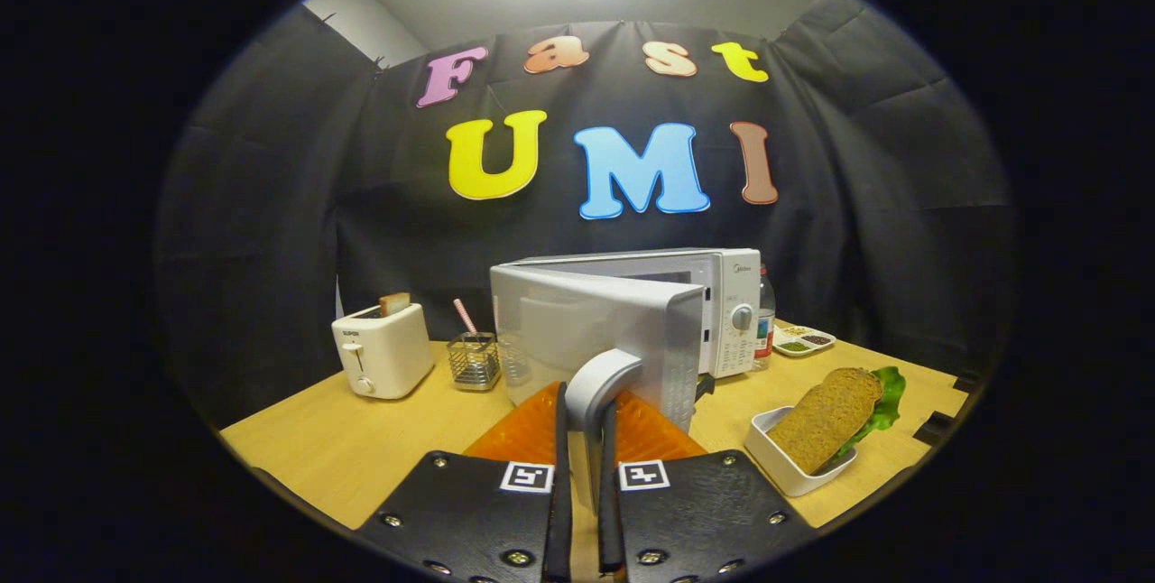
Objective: Open the microwave, put the food inside, and close the microwave door.
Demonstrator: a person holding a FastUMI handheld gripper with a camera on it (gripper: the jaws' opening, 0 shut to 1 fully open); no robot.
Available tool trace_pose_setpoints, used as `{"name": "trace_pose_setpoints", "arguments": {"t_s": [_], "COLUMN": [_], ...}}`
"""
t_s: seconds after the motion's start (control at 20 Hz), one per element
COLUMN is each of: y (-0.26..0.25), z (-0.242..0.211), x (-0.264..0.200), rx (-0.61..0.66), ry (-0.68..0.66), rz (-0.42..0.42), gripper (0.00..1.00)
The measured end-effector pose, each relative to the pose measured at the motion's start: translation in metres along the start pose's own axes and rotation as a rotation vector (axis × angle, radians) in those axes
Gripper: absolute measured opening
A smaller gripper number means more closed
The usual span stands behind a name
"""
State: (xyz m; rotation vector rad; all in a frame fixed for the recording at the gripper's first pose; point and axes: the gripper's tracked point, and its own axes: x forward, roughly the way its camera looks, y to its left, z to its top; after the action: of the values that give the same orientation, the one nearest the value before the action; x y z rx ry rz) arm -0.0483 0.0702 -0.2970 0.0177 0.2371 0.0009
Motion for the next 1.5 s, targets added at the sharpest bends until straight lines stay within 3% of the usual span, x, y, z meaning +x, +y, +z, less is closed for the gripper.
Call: {"name": "trace_pose_setpoints", "arguments": {"t_s": [0.2,0.4,0.65,0.8,1.05,1.4,1.5], "y": [0.057,0.089,0.106,0.113,0.111,0.104,0.103], "z": [-0.008,-0.018,-0.022,-0.023,-0.023,0.003,0.006], "x": [-0.011,-0.019,-0.022,-0.026,-0.034,-0.081,-0.094], "rx": [-0.056,-0.122,-0.118,-0.165,-0.124,-0.149,-0.154], "ry": [-0.008,-0.026,-0.032,-0.043,-0.007,-0.071,-0.064], "rz": [0.067,0.033,0.007,0.041,0.136,0.272,0.313], "gripper": [0.12,0.11,0.11,0.11,0.11,0.11,0.24]}}
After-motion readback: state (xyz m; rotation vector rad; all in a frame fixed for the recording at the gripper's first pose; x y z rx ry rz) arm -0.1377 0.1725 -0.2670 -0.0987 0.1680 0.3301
